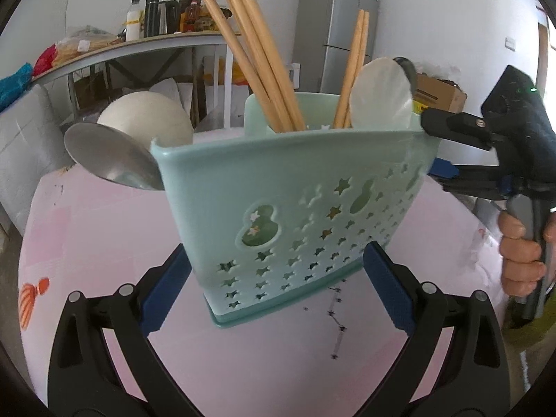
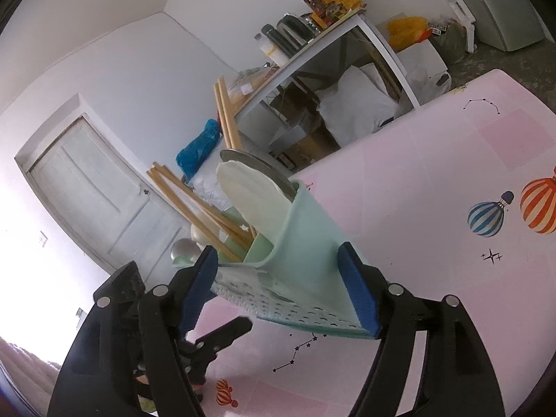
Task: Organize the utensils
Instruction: 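Lower the chopstick into the holder and open the right gripper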
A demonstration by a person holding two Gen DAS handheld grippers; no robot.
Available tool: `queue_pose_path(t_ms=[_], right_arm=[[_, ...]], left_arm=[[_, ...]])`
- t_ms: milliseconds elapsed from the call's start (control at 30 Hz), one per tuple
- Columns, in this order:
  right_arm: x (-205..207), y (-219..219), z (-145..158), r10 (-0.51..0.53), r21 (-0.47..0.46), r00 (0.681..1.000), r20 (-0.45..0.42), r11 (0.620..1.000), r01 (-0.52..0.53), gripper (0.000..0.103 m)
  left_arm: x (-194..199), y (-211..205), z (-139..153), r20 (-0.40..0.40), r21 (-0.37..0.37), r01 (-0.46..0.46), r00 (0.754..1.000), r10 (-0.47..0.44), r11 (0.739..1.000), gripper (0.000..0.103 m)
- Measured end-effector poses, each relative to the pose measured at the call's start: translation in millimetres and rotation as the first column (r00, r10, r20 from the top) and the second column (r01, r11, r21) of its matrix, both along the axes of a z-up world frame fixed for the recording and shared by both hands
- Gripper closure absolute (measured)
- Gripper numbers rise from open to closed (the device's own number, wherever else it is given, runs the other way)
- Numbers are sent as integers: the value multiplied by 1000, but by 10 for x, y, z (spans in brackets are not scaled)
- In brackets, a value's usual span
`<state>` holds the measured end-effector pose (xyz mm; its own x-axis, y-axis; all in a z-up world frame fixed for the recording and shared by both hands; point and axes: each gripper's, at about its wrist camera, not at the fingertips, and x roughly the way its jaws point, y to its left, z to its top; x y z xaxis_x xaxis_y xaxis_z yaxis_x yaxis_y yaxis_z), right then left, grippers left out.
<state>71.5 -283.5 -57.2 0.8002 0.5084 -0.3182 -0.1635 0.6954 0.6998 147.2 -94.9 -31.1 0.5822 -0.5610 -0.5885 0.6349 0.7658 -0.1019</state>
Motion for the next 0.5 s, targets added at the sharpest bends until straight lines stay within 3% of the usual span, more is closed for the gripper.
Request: queue_pose_path(t_ms=[167, 500], right_arm=[[-33, -66, -6, -24, 36, 1000, -8, 999, 24, 33], [-255, 45, 45, -56, -13, 998, -32, 998, 56, 33]], left_arm=[[-181, 29, 24, -47, -32, 16, 999, -17, 999, 9], [-292, 143, 69, -120, -98, 0, 993, -12, 995, 9]])
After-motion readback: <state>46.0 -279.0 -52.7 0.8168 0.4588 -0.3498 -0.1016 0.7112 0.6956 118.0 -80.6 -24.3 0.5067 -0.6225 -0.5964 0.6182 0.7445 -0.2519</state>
